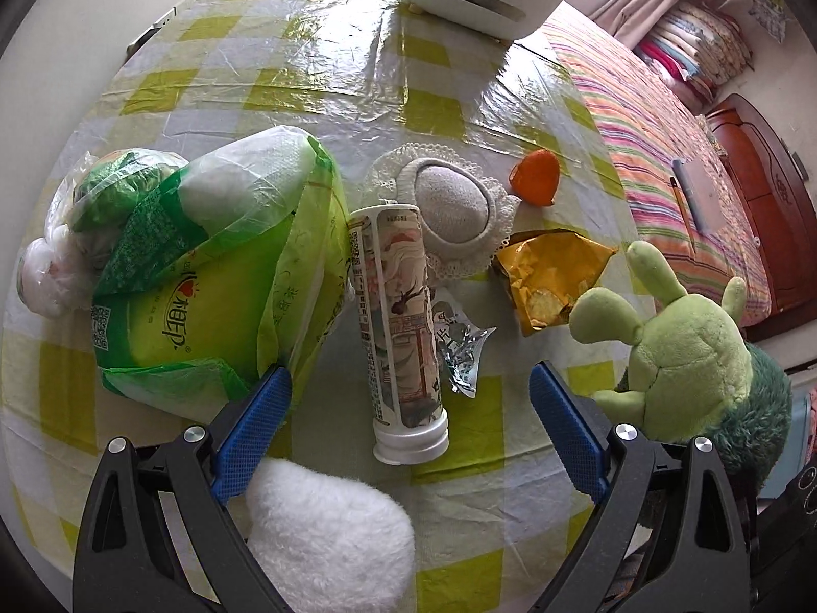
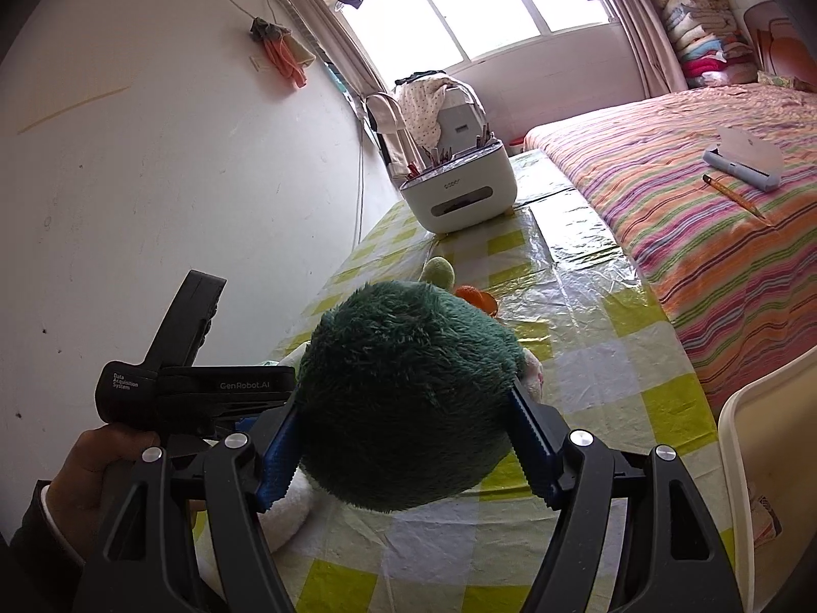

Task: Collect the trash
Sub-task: 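Close the left tool around the white printed can and lift it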

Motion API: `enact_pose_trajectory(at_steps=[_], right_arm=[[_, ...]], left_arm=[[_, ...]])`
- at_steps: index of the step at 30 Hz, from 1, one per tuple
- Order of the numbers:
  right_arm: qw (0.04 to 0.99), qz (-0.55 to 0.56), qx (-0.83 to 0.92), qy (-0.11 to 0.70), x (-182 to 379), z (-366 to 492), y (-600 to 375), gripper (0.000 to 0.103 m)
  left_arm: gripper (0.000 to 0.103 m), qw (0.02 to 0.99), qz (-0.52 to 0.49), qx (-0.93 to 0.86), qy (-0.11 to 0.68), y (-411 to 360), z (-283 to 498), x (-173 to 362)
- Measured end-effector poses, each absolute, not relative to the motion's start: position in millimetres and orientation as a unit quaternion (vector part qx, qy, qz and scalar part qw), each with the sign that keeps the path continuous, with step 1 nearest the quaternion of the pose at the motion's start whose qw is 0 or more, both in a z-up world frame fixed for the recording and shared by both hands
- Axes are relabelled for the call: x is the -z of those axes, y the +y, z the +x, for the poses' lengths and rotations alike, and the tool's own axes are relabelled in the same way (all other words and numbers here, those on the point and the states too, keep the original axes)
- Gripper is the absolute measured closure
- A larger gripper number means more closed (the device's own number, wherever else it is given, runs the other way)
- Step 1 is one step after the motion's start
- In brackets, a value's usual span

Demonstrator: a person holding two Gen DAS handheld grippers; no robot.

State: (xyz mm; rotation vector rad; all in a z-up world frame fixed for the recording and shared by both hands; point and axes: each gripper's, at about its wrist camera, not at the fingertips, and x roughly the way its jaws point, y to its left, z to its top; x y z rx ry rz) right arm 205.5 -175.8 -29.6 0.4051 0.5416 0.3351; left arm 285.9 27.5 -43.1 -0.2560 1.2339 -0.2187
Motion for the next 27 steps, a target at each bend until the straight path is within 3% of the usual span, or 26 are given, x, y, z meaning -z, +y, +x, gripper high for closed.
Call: enact_pose_trajectory(at_steps=[1,4,7,10,27], right_arm=[[0.930,0.198,-0.163,0.264,29.8,205.0,-176.1,0.034],[0.929,0.203,-0.160,0.266,31.3,205.2,-179.5,0.034],[0.927,0.211,-0.156,0.268,32.8,205.6,-184.5,0.034],[0.926,0.219,-0.153,0.267,33.4,205.6,-189.4,0.034],[0.926,0.238,-0.145,0.254,30.6,203.2,-205.6,0.034]], left_arm=[[0.014,0.804,-0.120,0.099,0.574,27.5,287.8,44.7],[0.042,0.804,-0.122,0.094,0.574,27.6,293.5,49.9],[0.053,0.804,-0.125,0.090,0.575,30.8,296.9,53.6],[0.073,0.803,-0.139,0.091,0.572,36.1,297.3,53.6],[0.075,0.842,-0.167,0.143,0.492,37.4,271.0,3.1]])
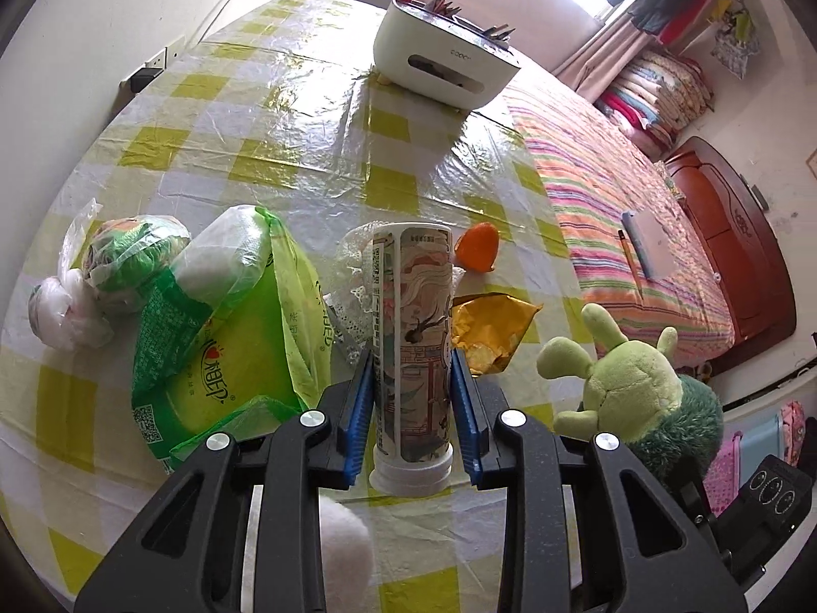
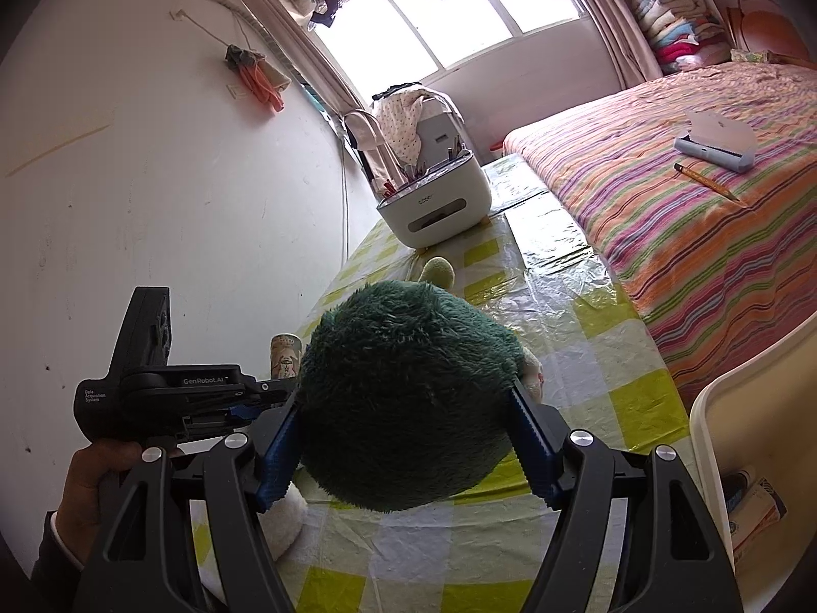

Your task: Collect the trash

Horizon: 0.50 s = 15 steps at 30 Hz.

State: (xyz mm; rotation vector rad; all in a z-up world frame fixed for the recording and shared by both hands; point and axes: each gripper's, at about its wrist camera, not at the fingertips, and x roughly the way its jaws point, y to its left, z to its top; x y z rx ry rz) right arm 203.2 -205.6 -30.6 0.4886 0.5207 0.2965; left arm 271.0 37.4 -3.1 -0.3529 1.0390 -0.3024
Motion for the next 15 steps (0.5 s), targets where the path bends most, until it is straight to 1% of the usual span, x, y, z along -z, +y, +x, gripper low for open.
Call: enact_pose_trajectory(at_steps=[5,15], right_arm=[[0.928,0.240,-0.140,0.248,29.5,199.7,-211.0,0.034],[0.935,0.229,-0.118,0.242,29.6,192.3,-221.2,0.034]], left_arm=[[0.075,0.852,-0.163,0.159,0.472,30.0,261.3,-8.2],[0.075,0.868,-0.114,0.203,0.438,-4.7,229.1,-21.7]])
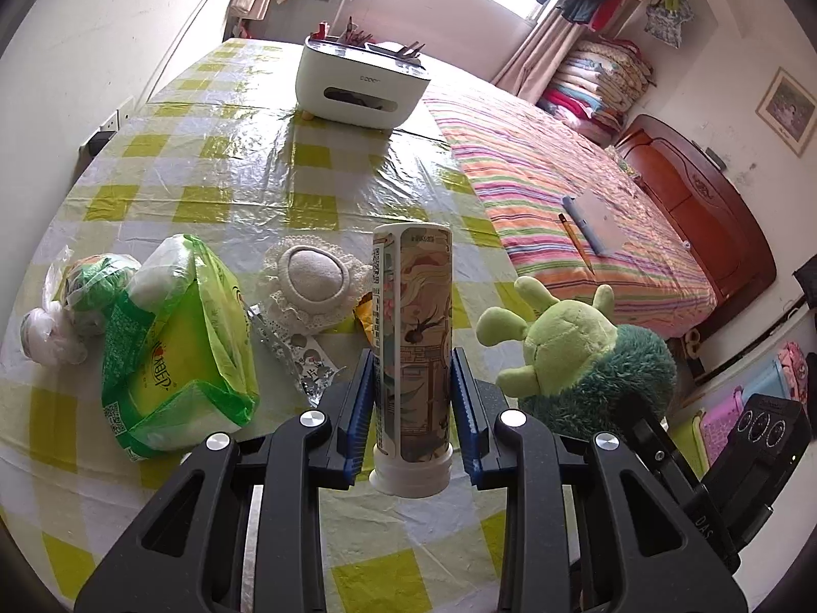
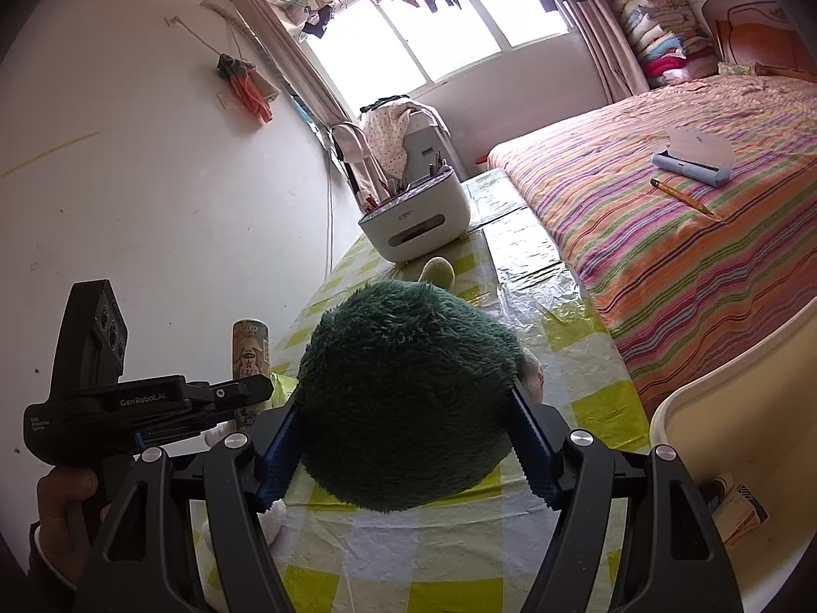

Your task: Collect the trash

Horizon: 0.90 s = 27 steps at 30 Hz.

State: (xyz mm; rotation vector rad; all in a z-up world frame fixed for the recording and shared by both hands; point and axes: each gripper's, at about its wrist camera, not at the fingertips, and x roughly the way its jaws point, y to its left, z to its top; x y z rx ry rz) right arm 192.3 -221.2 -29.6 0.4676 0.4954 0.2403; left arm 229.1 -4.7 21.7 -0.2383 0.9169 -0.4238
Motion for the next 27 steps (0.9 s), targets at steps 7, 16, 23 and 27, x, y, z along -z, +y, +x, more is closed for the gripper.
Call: enact_pose_trajectory(at_steps=[7,16,23,27], right_arm=[[0.938,0.229,-0.101,0.240,31.9,182.9,-231.7,0.034],[0.944,0.238,-0.079,0.216,26.6,162.1,-258.7,0.034],[0.944,0.249,-0.062,0.206,27.3,150.2,-279.1,0.034],[0.944,0.256,-0.050,0.200,28.6,141.1,-290.5,0.034]], left_arm=[[0.075,0.875,-0.094,0.214,0.425,-16.3,215.6,-24.5],[0.075,0.875,-0.087,0.238,0.413,-40.2,196.9,-19.2],[0.075,0.878,-0.062,0.256,0.399,-63.0,178.8,-17.8],[0.075,0.870,-0.070,0.273,0.405,-72.3,169.0,-12.3]])
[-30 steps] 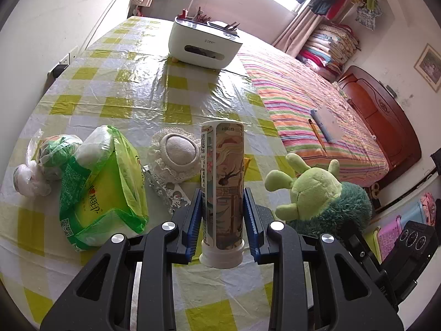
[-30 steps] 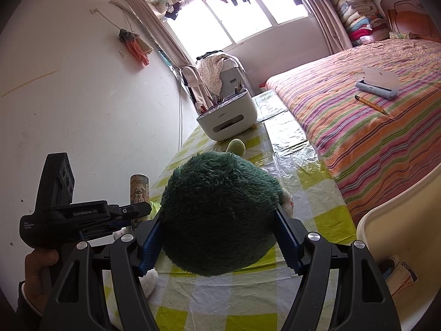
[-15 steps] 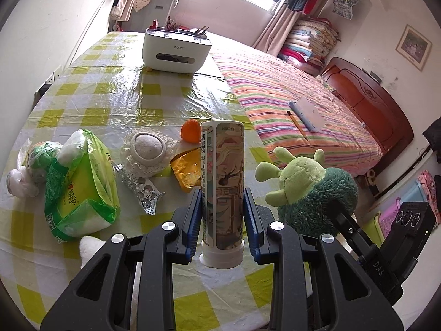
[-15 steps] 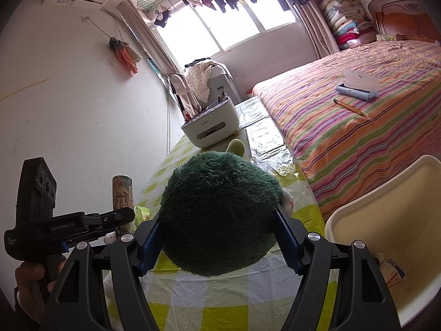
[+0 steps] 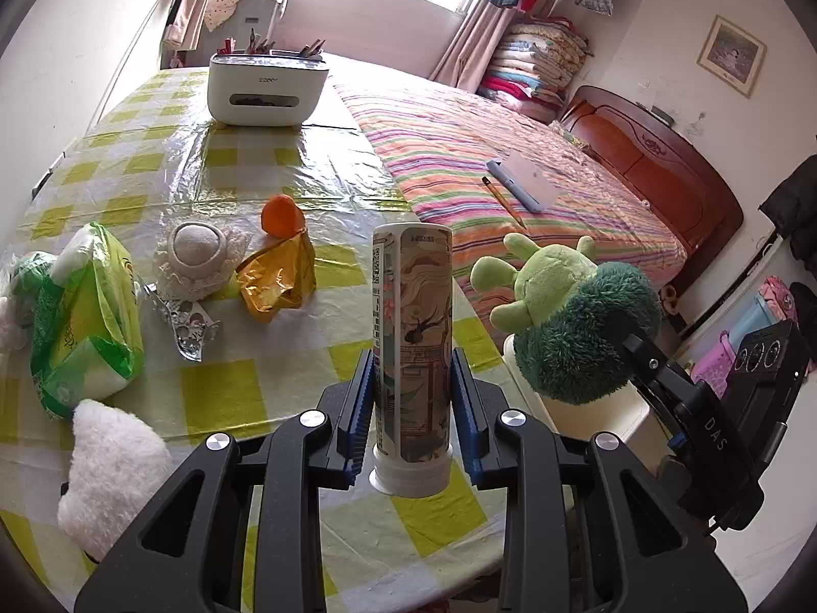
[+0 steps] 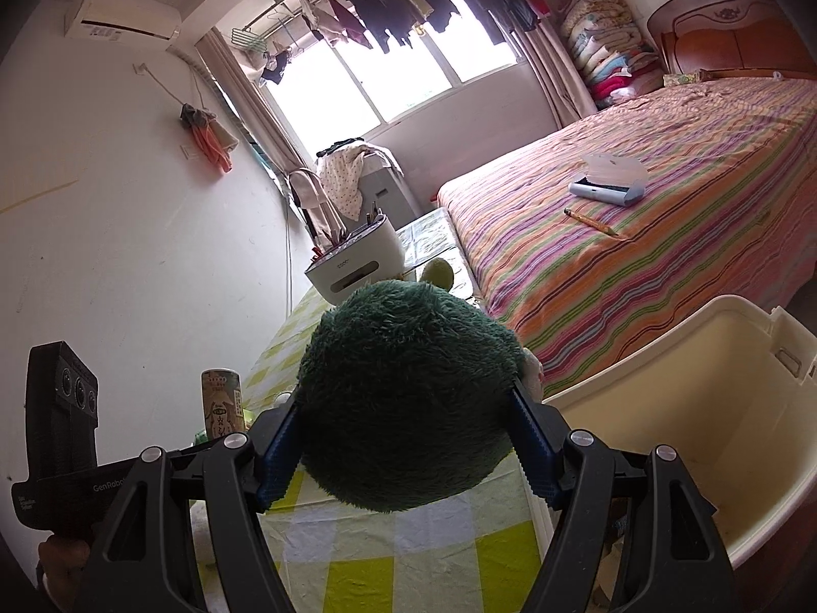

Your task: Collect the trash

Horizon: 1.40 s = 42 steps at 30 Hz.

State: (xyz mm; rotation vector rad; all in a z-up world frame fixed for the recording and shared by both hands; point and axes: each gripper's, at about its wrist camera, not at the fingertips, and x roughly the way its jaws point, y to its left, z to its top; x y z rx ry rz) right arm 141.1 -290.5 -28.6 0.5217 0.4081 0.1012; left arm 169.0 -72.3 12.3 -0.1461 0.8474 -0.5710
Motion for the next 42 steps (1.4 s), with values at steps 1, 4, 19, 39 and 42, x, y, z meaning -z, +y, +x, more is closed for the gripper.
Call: enact_pose_trajectory(at_steps=[1,4,19,39,42], right_arm=[[0.945,0.257,-0.046,0.199,28.9,138.8,-293.4,0.034],[0.944,0.262,-0.035,0.196,30.3,134.1,-301.7,0.034],[0.942,0.284,0.014,0.181,32.2,116.9,-333.9,0.034],[0.934,0.272,0.125,0.196,44.5,106.4,-365.5,0.032],[0.932,0.275,0.132,0.197,46.0,105.2,-367.6,0.030]], left_arm=[[0.075,0.869,-0.069,0.277,0.404,-75.6,165.9,-11.7],[0.075,0.866,-0.068,0.289,0.402,-85.8,156.9,-9.5],[0.075,0.851,-0.051,0.331,0.404,-134.6,134.2,2.1],[0.075,0.843,-0.011,0.356,0.403,-175.1,119.5,9.5],[0.075,0.843,-0.007,0.356,0.404,-179.2,120.5,10.0]])
